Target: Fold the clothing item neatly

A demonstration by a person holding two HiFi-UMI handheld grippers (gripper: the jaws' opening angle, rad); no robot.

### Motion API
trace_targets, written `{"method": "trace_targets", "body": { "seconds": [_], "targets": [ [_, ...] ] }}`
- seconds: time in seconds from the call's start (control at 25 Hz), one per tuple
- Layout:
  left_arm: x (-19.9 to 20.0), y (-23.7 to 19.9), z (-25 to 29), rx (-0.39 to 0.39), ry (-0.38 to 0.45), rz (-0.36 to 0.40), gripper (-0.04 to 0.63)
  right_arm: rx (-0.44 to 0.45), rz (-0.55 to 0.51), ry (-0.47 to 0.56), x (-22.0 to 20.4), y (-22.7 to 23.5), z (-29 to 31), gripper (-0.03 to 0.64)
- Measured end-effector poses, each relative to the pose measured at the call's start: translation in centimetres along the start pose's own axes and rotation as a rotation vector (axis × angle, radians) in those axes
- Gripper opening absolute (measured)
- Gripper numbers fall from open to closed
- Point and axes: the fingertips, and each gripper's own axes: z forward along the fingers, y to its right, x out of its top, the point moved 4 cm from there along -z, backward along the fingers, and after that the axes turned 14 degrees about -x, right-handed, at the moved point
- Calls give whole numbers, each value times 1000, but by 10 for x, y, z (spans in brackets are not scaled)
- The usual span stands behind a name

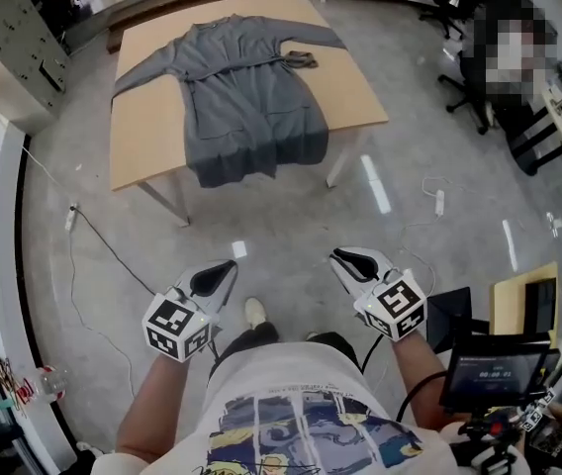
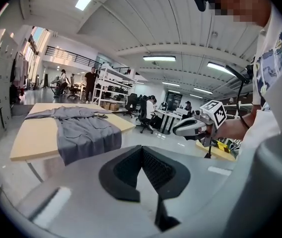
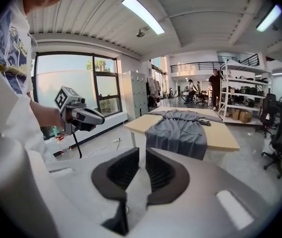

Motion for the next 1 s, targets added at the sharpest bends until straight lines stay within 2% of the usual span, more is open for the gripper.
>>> {"method": "trace_targets", "body": {
  "seconds": [0.2,0.44,0.72,1.0],
  "targets": [
    [5,-41,5,-73,-14,7,6,-48,18,-13,20,-5,34,29],
    [9,-64,7,-86,25,-28,6,-40,-4,-34,32,-8,53,29],
    [16,-91,10,-35,24,-46,6,-9,-2,-28,40,11,86,29],
    [46,-132,46,34,5,-64,6,51,-27,-8,64,66,139,29]
  ]
}}
